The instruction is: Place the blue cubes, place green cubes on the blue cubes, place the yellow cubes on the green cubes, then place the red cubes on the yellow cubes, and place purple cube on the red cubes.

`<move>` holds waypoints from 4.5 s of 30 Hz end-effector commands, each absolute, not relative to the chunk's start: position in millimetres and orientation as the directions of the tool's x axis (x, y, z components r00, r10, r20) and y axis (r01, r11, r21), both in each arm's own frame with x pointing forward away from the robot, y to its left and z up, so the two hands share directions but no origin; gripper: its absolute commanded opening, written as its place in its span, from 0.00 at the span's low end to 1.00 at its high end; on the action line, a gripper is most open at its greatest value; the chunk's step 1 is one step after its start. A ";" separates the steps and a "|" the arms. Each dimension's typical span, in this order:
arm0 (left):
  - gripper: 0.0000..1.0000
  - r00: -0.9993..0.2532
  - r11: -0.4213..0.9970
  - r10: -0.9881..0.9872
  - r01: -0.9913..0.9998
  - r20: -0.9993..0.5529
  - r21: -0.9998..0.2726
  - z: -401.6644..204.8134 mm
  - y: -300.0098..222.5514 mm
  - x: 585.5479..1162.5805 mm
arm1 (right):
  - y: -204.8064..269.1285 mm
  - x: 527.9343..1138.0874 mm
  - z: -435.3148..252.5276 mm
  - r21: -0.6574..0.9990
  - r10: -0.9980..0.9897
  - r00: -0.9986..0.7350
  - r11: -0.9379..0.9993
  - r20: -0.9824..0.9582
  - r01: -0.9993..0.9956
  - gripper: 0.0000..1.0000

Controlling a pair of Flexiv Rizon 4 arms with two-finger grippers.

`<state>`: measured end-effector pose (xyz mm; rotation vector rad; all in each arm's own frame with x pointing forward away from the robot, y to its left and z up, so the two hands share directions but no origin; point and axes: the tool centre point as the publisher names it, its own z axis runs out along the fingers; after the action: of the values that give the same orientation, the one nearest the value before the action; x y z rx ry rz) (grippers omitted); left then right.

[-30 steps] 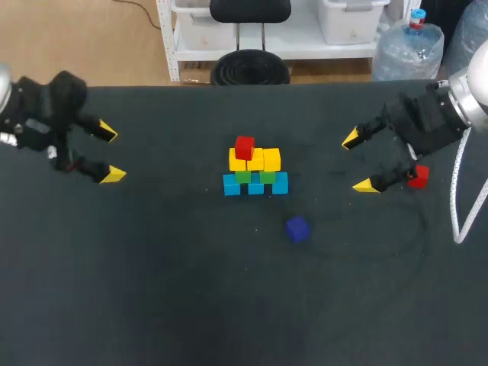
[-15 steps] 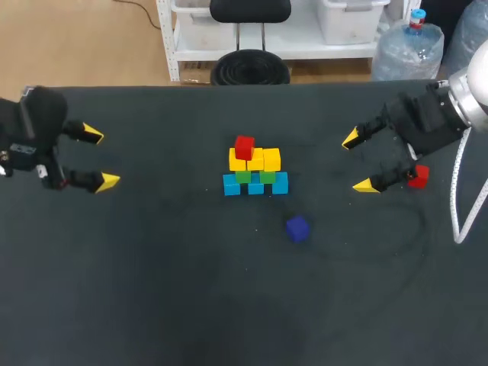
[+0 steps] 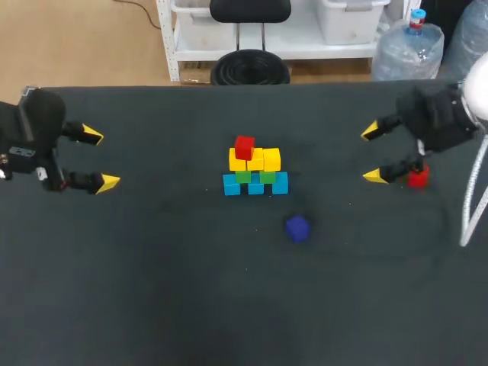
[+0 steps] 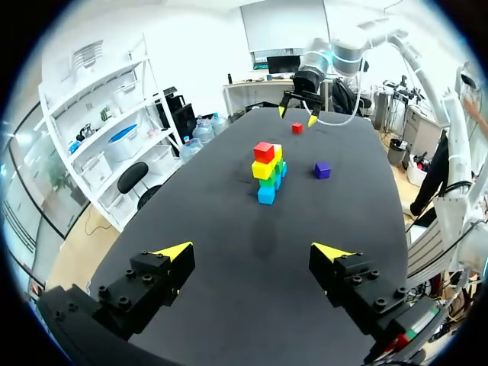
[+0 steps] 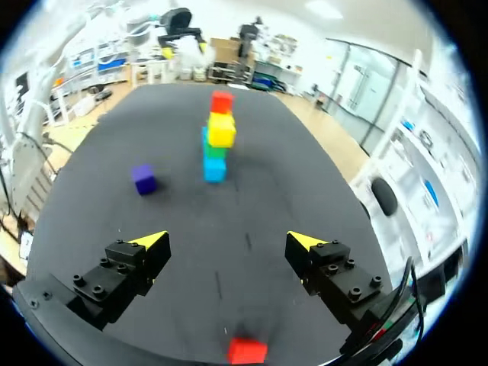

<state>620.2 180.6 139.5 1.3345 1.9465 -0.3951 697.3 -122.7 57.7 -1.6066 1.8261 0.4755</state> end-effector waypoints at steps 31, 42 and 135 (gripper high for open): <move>1.00 -0.190 0.413 0.671 0.898 -0.717 0.149 139.3 181.8 619.6 | -230.7 679.5 34.6 0.040 -0.740 -0.369 0.421 -0.562 -0.906 1.00; 1.00 -0.190 0.413 0.671 0.898 -0.717 0.149 139.3 181.8 619.6 | -235.5 679.4 20.0 0.079 -0.769 -0.337 0.353 -0.542 -0.932 1.00; 1.00 -0.190 0.413 0.671 0.898 -0.717 0.149 139.3 181.8 619.6 | -108.0 727.7 112.7 -0.147 -0.797 0.029 0.075 -0.603 -0.986 0.00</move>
<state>620.0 180.7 140.6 1.3349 1.9484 -0.3951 722.9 -118.3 117.3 -1.7637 1.8182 0.4523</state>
